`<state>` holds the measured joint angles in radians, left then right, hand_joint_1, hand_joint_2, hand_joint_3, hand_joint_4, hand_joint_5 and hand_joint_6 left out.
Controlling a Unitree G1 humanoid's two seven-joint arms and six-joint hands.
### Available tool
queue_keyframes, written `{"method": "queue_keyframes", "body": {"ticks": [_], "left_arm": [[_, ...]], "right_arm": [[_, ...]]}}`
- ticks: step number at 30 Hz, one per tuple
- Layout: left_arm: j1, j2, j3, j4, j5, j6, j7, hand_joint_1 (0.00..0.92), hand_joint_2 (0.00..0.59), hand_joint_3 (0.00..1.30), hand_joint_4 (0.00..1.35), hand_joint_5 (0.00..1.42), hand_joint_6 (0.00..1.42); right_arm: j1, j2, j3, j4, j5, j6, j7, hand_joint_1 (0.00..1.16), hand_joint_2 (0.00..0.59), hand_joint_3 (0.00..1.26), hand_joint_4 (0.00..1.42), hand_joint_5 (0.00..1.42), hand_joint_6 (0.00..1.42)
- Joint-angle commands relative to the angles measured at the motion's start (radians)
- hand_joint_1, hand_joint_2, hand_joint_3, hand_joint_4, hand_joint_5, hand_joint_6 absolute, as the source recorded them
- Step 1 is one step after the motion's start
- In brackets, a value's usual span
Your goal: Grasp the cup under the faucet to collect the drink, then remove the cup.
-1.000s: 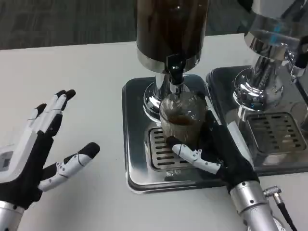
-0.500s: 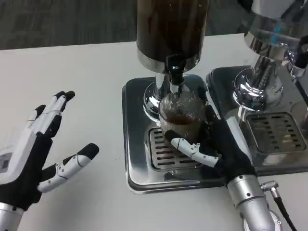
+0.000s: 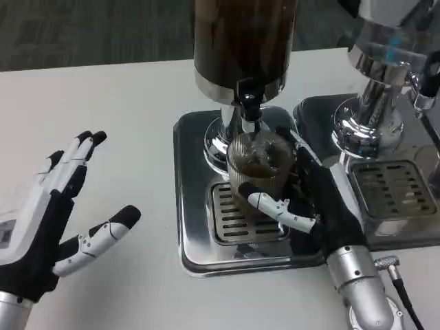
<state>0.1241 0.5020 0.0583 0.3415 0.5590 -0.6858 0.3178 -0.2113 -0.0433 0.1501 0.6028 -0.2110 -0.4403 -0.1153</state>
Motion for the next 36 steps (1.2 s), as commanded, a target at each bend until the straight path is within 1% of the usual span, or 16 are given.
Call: {"method": "queue_keyframes", "body": {"ticks": [1,5,7,13,17,20,28,31,34,36], "left_arm": [[0.015,-0.003,0.003,-0.014,-0.007,0.010,0.018,0.000,0.163,0.09,0.00,0.13,0.02],[0.022,-0.005,0.005,-0.020,-0.007,0.011,0.021,0.000,0.164,0.09,0.00,0.13,0.02],[0.023,-0.004,0.005,-0.020,-0.007,0.013,0.021,0.000,0.164,0.09,0.00,0.12,0.02],[0.022,-0.001,0.005,-0.021,-0.010,0.015,0.021,0.000,0.164,0.09,0.00,0.12,0.02],[0.021,0.000,0.004,-0.019,-0.010,0.015,0.020,0.000,0.165,0.09,0.00,0.12,0.02],[0.021,0.001,0.004,-0.018,-0.010,0.013,0.019,0.000,0.165,0.09,0.00,0.12,0.02],[0.016,0.002,0.001,-0.015,-0.012,0.013,0.013,0.000,0.165,0.09,0.00,0.12,0.02],[0.015,0.003,-0.001,-0.013,-0.013,0.010,0.013,0.000,0.165,0.09,0.00,0.12,0.02],[0.014,0.004,-0.002,-0.009,-0.014,0.009,0.011,0.000,0.165,0.09,0.00,0.12,0.02],[0.014,0.005,-0.001,-0.011,-0.015,0.010,0.009,0.000,0.165,0.09,0.00,0.12,0.02]], "right_arm": [[0.010,0.014,0.005,0.039,0.015,0.016,0.034,0.80,0.168,0.21,0.30,0.29,0.38],[0.011,0.030,-0.011,0.050,0.032,0.009,0.015,0.84,0.169,0.29,0.37,0.34,0.44],[0.011,0.036,-0.016,0.056,0.036,0.004,0.007,0.87,0.178,0.32,0.39,0.37,0.46],[0.007,0.050,-0.028,0.066,0.035,-0.024,-0.024,0.94,0.175,0.39,0.46,0.44,0.53],[-0.002,0.054,-0.030,0.078,0.028,-0.047,-0.045,0.96,0.177,0.43,0.49,0.47,0.58],[-0.007,0.055,-0.030,0.086,0.025,-0.060,-0.058,0.97,0.187,0.45,0.50,0.49,0.60],[-0.022,0.057,-0.037,0.096,0.014,-0.087,-0.099,0.98,0.189,0.48,0.51,0.53,0.68],[-0.020,0.060,-0.038,0.088,0.004,-0.102,-0.123,1.00,0.183,0.49,0.51,0.54,0.70],[-0.019,0.061,-0.039,0.083,-0.008,-0.112,-0.143,1.03,0.182,0.51,0.52,0.57,0.78],[-0.016,0.061,-0.039,0.076,-0.016,-0.114,-0.158,1.05,0.164,0.51,0.53,0.60,0.80]]}}
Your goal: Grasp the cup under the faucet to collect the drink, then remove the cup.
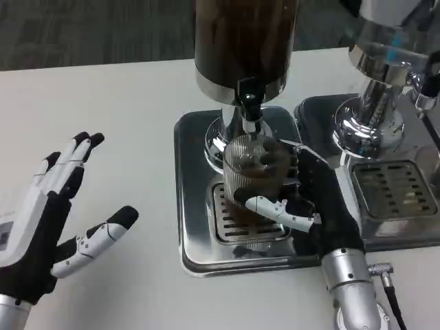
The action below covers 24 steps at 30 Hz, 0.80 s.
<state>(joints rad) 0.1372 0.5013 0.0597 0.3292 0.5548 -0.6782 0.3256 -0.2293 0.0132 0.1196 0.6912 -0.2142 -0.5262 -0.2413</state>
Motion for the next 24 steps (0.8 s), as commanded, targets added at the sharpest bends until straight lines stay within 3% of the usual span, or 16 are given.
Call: {"method": "queue_keyframes", "body": {"ticks": [1,8,24], "left_arm": [[0.001,0.006,-0.003,-0.001,-0.011,0.003,0.000,0.000,0.165,0.09,0.00,0.12,0.02],[0.004,0.007,-0.003,-0.003,-0.011,0.004,-0.003,0.000,0.165,0.09,0.00,0.12,0.02],[-0.004,0.008,-0.013,0.000,-0.012,-0.004,-0.010,0.000,0.165,0.09,0.00,0.12,0.02]], "right_arm": [[0.002,0.005,-0.009,-0.013,-0.014,-0.029,-0.035,1.05,0.162,0.51,0.53,0.60,0.81],[-0.003,0.010,-0.011,-0.003,-0.017,-0.037,-0.048,1.05,0.161,0.53,0.53,0.62,0.86],[0.031,-0.010,-0.014,-0.110,-0.080,-0.063,-0.104,1.06,0.161,0.53,0.55,0.65,0.92]]}}
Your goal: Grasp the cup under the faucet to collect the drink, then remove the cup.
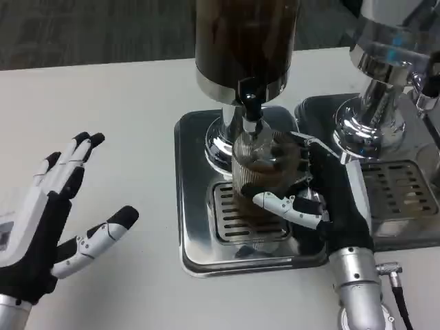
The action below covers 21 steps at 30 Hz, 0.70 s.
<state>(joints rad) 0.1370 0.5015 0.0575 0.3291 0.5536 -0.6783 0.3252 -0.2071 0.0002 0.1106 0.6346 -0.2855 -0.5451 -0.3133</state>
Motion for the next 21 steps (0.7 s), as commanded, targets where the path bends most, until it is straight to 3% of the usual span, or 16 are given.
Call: {"method": "queue_keyframes", "body": {"ticks": [1,21], "left_arm": [[-0.004,0.009,-0.011,0.001,-0.011,-0.005,-0.010,0.000,0.165,0.09,0.00,0.12,0.02],[-0.022,0.039,-0.043,0.005,0.021,-0.021,-0.005,0.000,0.166,0.09,0.00,0.10,0.01]], "right_arm": [[0.013,0.000,-0.003,-0.063,-0.020,-0.039,-0.039,1.06,0.161,0.53,0.55,0.65,0.92],[0.135,-0.023,0.000,-0.208,-0.077,-0.002,-0.054,1.04,0.151,0.54,0.56,0.69,1.02]]}}
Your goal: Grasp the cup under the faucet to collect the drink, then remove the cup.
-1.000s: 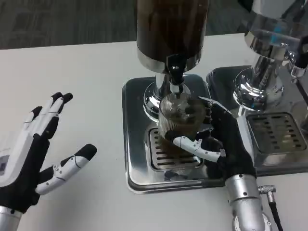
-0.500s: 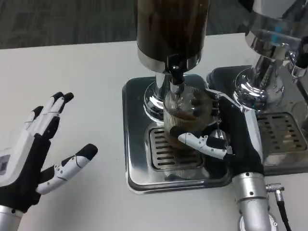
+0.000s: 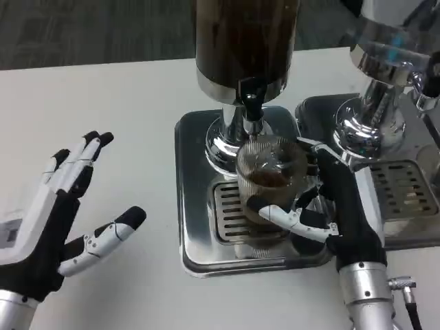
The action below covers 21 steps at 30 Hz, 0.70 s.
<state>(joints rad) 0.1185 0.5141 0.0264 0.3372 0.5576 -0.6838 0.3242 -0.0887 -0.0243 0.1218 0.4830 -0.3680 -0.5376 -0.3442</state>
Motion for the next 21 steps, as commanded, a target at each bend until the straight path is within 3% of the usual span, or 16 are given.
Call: {"method": "queue_keyframes", "body": {"ticks": [1,10,21], "left_arm": [[-0.003,0.030,-0.013,-0.006,0.019,-0.014,-0.005,0.000,0.166,0.08,0.00,0.10,0.01],[0.076,0.111,-0.025,-0.089,0.109,-0.032,-0.004,0.000,0.169,0.04,0.00,0.04,0.00],[0.130,0.161,-0.025,-0.106,0.185,-0.049,0.031,0.000,0.174,0.00,0.00,0.00,0.00]], "right_arm": [[0.021,0.001,-0.012,-0.062,0.006,-0.008,-0.021,1.04,0.151,0.54,0.56,0.70,1.03],[0.097,-0.015,-0.007,-0.170,0.027,0.003,0.034,1.05,0.141,0.54,0.58,0.71,1.07],[0.185,-0.010,-0.005,-0.277,0.052,0.006,0.076,1.05,0.141,0.54,0.60,0.73,1.11]]}}
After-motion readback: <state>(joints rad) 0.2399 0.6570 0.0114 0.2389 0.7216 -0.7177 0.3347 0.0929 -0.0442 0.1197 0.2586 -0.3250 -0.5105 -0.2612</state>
